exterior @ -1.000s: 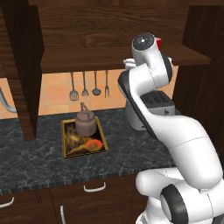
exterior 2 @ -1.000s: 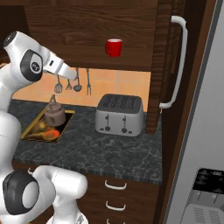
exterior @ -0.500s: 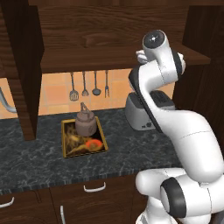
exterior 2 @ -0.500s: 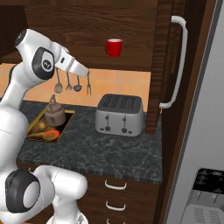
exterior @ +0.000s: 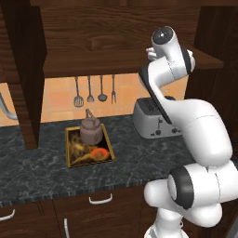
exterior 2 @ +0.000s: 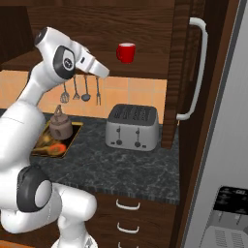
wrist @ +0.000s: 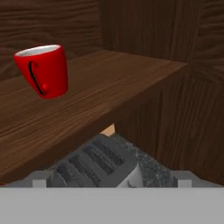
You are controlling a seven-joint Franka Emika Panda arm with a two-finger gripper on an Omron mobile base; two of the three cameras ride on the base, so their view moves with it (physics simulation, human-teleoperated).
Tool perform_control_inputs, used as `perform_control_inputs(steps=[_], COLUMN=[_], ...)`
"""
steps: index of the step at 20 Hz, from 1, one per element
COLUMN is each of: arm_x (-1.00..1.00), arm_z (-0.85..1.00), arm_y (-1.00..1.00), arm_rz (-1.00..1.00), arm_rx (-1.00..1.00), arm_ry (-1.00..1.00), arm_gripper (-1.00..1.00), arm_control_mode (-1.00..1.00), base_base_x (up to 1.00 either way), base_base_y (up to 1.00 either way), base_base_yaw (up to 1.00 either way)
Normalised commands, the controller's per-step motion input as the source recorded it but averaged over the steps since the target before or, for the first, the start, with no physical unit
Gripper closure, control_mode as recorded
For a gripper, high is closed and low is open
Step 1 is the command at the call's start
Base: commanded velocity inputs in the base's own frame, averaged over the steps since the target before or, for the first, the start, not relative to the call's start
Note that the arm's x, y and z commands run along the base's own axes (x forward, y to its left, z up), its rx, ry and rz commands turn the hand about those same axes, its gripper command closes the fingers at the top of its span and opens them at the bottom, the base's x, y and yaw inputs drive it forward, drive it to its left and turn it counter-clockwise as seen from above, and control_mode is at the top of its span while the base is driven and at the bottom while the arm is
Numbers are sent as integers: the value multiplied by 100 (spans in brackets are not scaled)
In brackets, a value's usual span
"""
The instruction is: Pick the kettle from the counter and place it on the tray. Then pick the mug from the cabinet and place it on the tray. Then close the cabinet doors.
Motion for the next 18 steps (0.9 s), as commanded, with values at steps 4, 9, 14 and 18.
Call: perform_control_inputs(steps=[4, 9, 14, 18], arm_x=[51, 42, 25, 12], arm_z=[26, 35, 3, -4], arm_y=[0, 0, -4, -16], arm_rz=[-1, -1, -3, -2], arm_rx=[0, 0, 0, 0], arm_ry=[4, 7, 1, 0], arm_gripper=[-100, -100, -100, -100], arm_control_mode=[-100, -100, -100, -100], base_base_x=[0, 0, 0, 0], base_base_y=[0, 0, 0, 0], base_base_yaw=[0, 0, 0, 0])
